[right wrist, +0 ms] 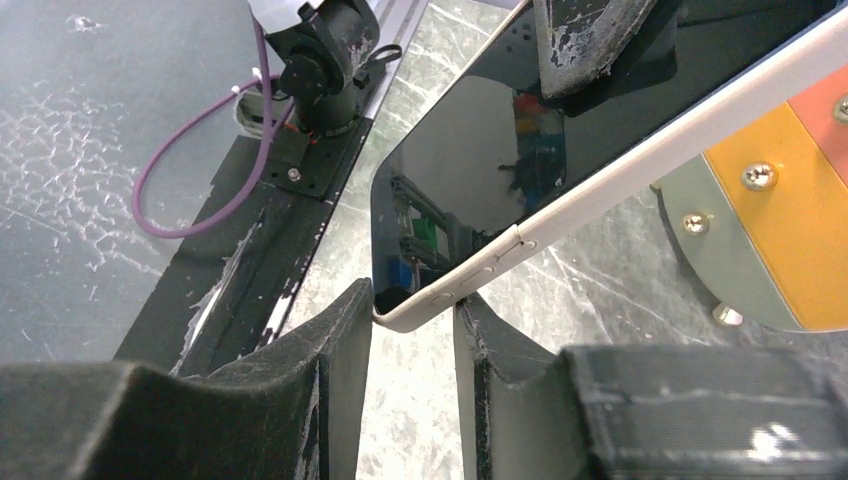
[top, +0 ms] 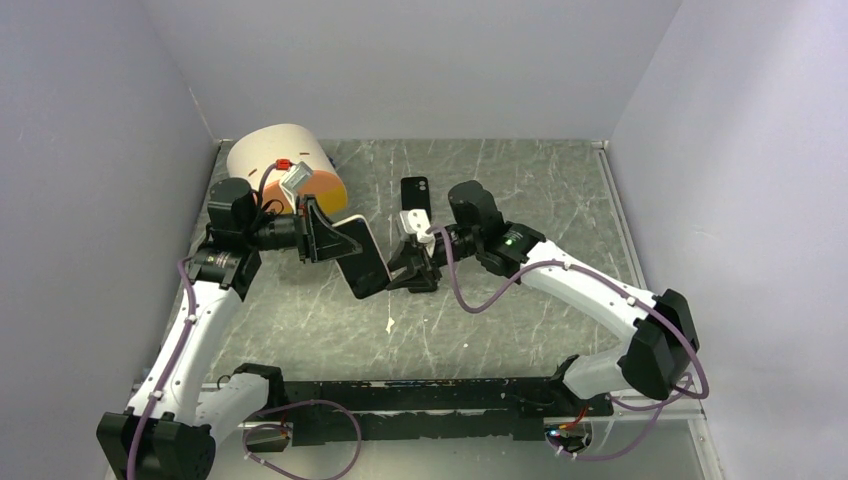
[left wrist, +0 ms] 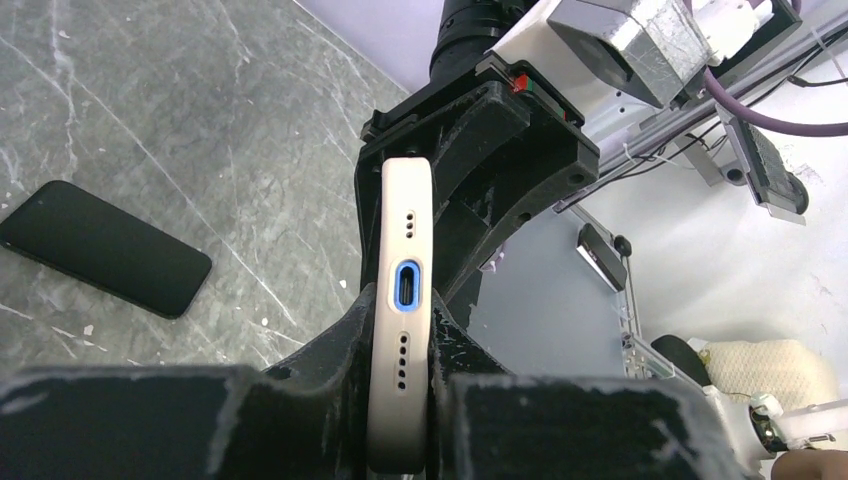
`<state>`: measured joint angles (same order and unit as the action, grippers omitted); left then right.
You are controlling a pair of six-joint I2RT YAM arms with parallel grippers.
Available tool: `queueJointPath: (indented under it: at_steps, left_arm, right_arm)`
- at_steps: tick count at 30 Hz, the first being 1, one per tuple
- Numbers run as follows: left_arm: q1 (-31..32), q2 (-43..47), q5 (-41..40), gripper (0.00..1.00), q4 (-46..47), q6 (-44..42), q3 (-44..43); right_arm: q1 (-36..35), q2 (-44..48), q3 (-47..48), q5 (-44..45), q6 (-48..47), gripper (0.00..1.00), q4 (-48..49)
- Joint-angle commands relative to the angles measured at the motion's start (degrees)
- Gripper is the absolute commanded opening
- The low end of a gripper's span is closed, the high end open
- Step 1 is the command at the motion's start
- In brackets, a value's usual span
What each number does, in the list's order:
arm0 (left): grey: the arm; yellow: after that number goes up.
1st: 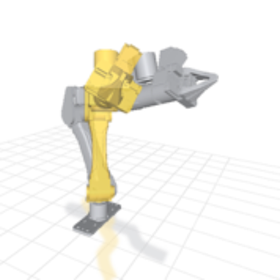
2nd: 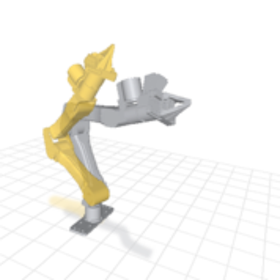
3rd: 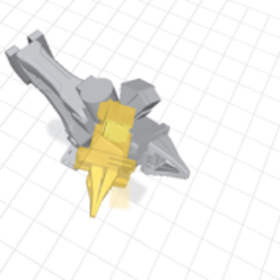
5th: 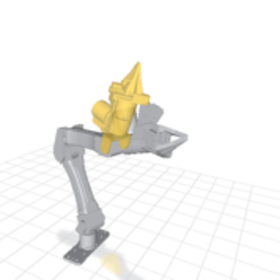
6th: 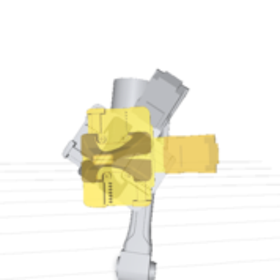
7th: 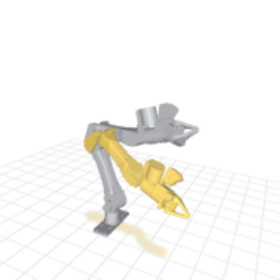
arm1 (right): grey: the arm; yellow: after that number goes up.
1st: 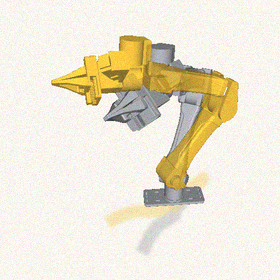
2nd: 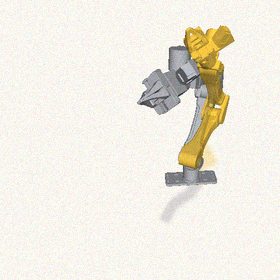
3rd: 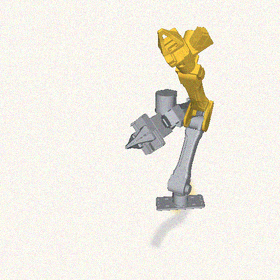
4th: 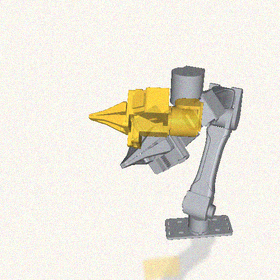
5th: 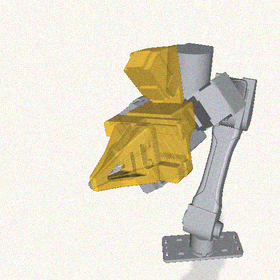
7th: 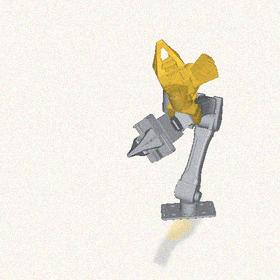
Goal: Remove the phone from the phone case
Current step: Remove the phone case from the phone.
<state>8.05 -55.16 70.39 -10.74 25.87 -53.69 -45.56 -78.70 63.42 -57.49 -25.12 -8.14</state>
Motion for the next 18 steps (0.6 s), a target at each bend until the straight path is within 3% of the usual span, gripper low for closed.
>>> queueJointPath:
  at_steps: [1, 3, 5, 18]
  left_arm:
    - [0.08, 0.97, 3.71, 0.02, 1.51, 1.93, -2.26]
    - [0.09, 0.16, 3.65, 0.02, -0.09, 1.14, -3.11]
    - [0.1, -0.6, 3.44, 0.03, -0.97, 0.84, -3.77]
    - [0.19, -2.66, 6.2, 0.03, 4.24, 6.4, -4.35]
  right_arm:
    - [-0.58, -1.29, 4.15, 0.8, -10.64, 0.15, -6.84]
    - [-0.58, -1.58, 5.31, 0.73, -15.68, 0.04, -11.45]
    - [-0.61, -1.79, 6.3, 0.48, -20.25, 0.0, -14.96]
    - [-3.67, -8.33, 17.66, 11.51, -40.49, 0.0, -33.71]
